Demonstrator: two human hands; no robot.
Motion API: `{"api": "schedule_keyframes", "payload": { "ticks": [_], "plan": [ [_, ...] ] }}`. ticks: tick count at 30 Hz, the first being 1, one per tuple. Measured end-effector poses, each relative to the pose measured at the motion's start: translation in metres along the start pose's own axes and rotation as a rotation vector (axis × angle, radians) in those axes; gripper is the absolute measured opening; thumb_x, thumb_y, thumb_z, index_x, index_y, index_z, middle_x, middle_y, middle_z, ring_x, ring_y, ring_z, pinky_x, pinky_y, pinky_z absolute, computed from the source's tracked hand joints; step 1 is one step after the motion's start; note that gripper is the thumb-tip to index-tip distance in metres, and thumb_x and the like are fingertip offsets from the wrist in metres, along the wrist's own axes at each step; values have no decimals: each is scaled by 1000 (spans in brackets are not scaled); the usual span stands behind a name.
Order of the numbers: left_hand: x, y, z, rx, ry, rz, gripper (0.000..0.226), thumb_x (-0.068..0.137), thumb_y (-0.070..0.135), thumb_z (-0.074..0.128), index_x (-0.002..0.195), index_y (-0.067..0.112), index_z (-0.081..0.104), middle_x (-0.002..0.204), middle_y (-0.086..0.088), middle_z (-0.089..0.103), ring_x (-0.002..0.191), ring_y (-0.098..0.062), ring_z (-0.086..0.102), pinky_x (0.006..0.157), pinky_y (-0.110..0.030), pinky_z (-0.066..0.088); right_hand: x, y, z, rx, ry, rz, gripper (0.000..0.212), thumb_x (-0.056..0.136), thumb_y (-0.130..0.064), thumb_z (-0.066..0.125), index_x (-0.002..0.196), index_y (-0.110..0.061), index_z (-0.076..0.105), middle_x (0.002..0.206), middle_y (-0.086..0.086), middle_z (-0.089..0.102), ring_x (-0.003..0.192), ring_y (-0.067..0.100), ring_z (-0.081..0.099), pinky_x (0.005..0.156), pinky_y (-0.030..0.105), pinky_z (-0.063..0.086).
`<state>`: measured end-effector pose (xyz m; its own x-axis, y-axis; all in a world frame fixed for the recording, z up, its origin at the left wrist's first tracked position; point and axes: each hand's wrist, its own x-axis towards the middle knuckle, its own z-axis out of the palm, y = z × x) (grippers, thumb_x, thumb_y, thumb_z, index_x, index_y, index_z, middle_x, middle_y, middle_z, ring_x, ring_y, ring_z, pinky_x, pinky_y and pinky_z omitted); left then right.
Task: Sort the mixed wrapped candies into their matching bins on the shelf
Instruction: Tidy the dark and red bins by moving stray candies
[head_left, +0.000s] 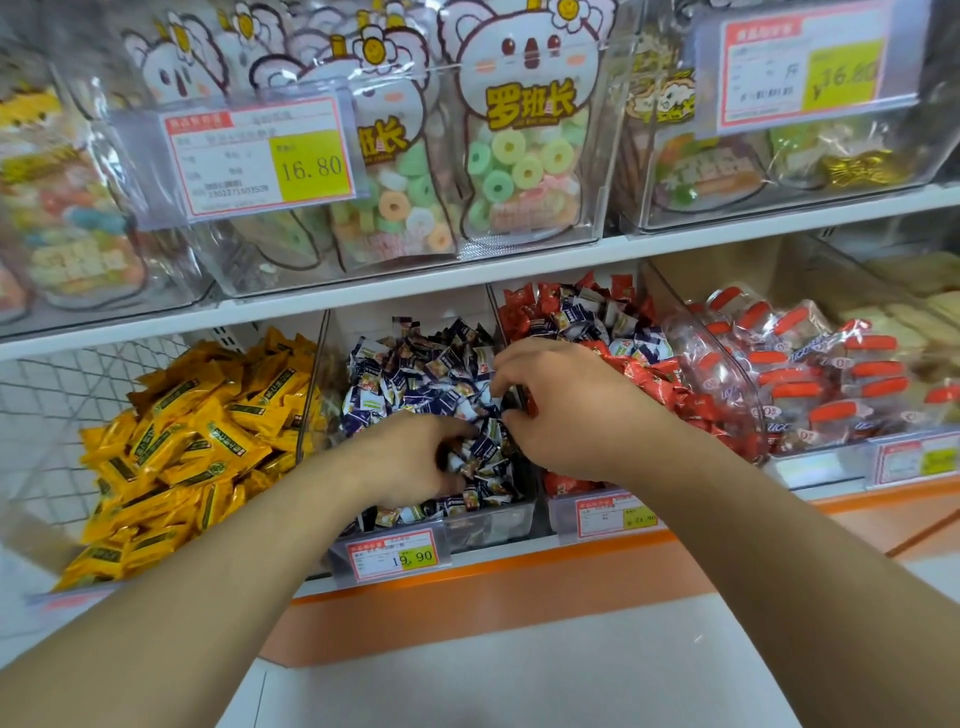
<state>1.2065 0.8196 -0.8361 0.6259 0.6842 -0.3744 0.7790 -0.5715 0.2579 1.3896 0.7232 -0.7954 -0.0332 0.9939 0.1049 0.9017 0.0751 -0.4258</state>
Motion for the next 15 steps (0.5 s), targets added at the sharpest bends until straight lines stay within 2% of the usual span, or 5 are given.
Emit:
{"api": "schedule_keyframes", "payload": {
  "ticks": [3,8,12,15],
  "plan": [
    [3,-4,-3,-9,-30,-22,90,85,38,83,158,42,31,144,7,59,119,-18,61,92,-26,51,0,1,1,5,11,-6,24,92,-18,64,115,-19,71,135,-6,59,125,20,56,109,43,46],
    [10,-9,-4,-25,17,-5,98,80,26,88,158,43,31,146,9,58,121,-15,60,100,-26,51,-1,0,0,8,4,3,22,92,-18,64,113,-19,71,134,-5,59,124,21,56,110,44,45],
    [10,-13,-6,50,87,7,99,77,19,88,155,49,34,142,7,60,113,-16,62,84,-21,49,-2,-1,-2,0,4,2,22,94,-18,64,115,-18,71,136,-6,58,127,20,54,113,43,41],
    [10,-17,-9,76,113,11,96,80,16,84,154,50,35,143,6,59,114,-17,62,81,-21,49,-3,-2,-3,-1,1,1,22,94,-19,64,114,-18,71,139,-7,57,128,19,54,113,42,41]
  ]
}}
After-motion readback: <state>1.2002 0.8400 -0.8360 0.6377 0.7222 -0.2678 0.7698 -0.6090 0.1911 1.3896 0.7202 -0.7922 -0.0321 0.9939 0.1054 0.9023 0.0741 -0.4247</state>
